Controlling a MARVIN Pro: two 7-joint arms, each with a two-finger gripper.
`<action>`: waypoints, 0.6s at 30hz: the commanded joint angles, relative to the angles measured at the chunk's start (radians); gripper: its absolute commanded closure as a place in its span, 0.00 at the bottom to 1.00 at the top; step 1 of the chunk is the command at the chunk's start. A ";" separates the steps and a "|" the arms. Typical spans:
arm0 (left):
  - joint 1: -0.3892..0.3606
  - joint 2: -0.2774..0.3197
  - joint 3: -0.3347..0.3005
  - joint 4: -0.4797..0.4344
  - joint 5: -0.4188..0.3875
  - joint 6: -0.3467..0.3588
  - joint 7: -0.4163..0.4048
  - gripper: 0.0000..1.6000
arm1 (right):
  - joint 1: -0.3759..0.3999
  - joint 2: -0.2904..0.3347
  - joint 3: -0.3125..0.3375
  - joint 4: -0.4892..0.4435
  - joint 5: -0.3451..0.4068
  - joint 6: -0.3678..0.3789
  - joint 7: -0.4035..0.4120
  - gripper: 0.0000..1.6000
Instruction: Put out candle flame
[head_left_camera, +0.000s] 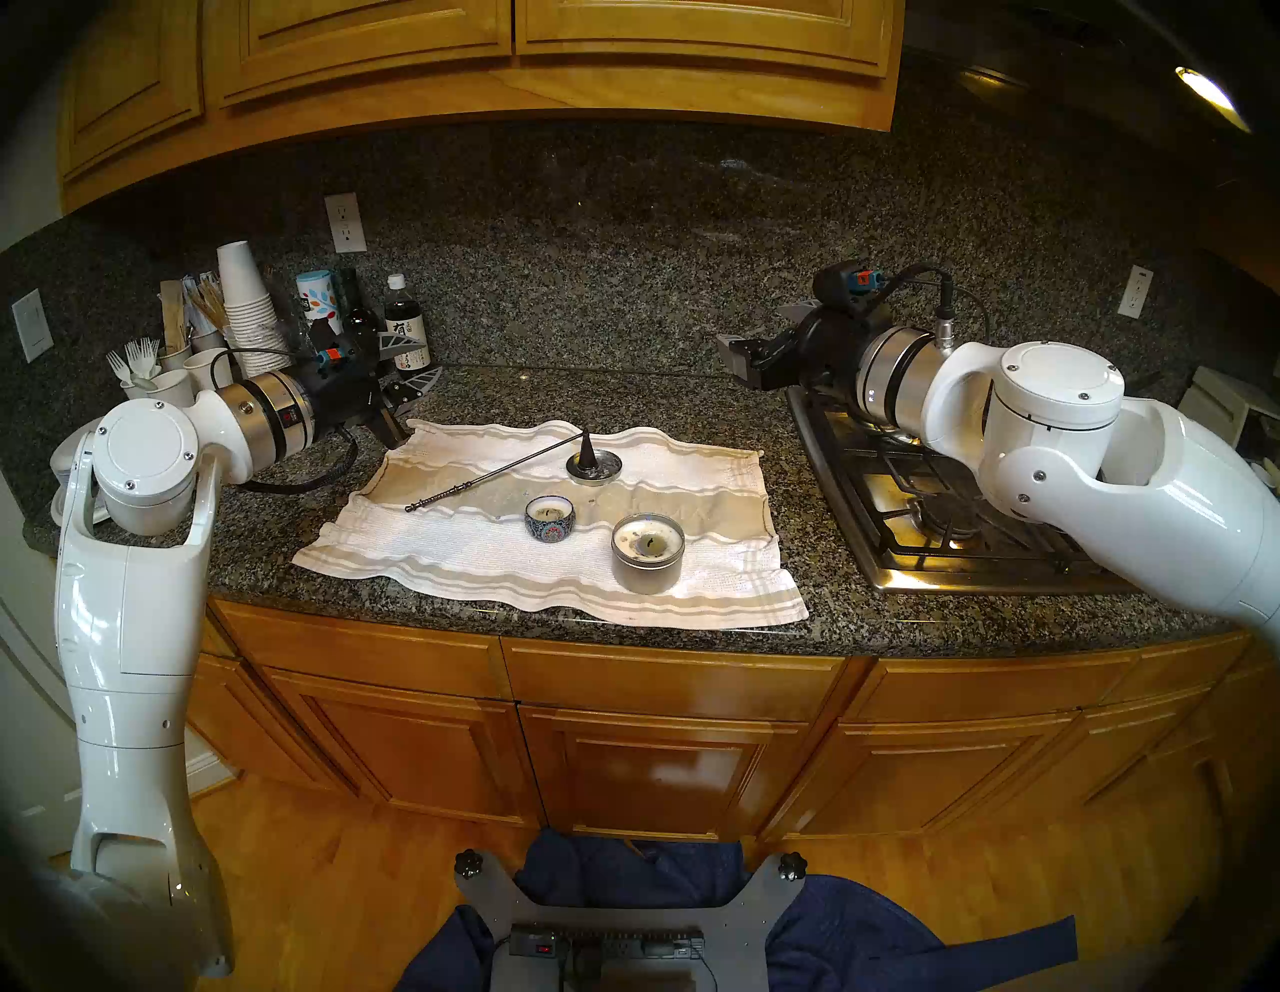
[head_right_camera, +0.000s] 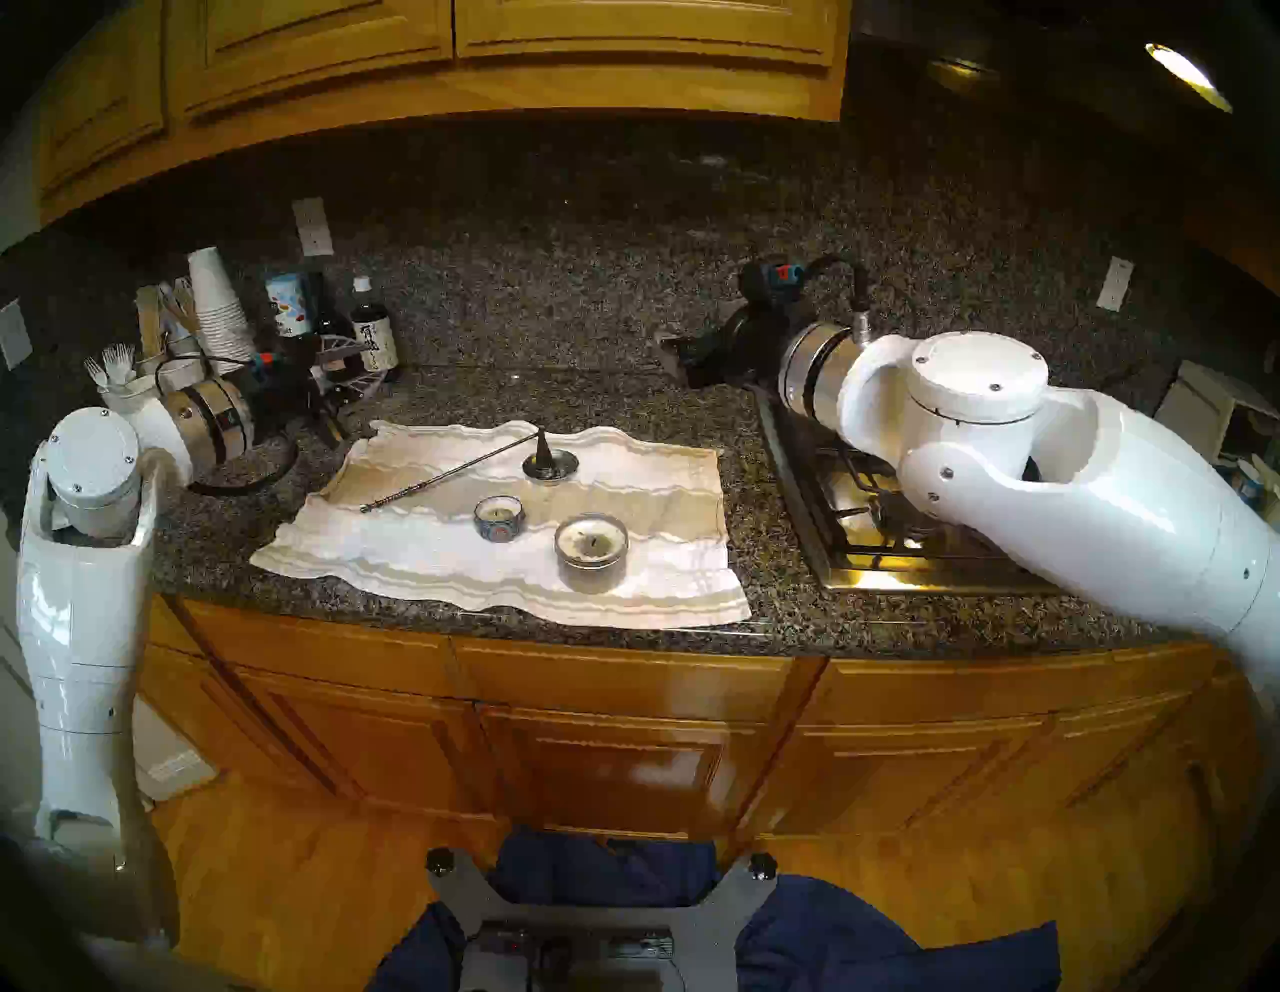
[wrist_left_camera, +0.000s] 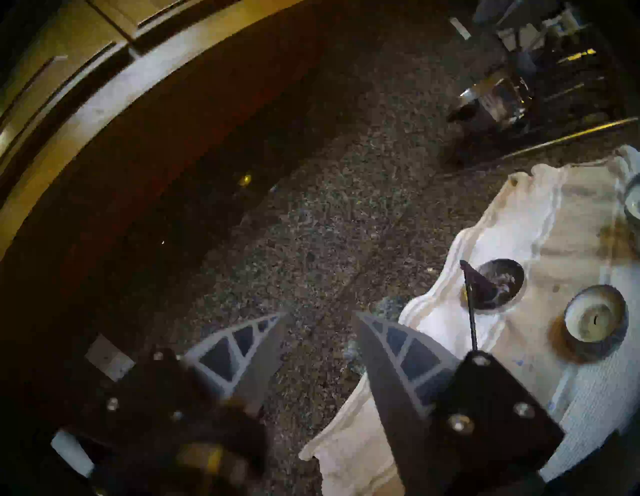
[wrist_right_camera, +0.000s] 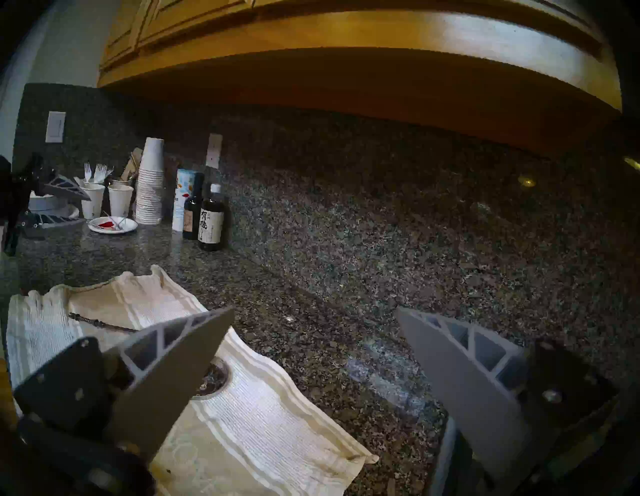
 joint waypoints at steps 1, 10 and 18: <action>-0.020 -0.038 -0.013 -0.059 -0.011 0.063 0.030 0.21 | 0.025 -0.009 0.026 -0.004 0.015 -0.002 -0.003 0.00; -0.024 -0.045 -0.016 -0.064 -0.018 0.089 0.028 0.00 | 0.031 -0.009 0.022 -0.006 0.024 0.003 -0.003 0.00; -0.024 -0.047 -0.016 -0.066 -0.016 0.094 0.027 0.00 | 0.032 -0.010 0.021 -0.006 0.025 0.004 -0.004 0.00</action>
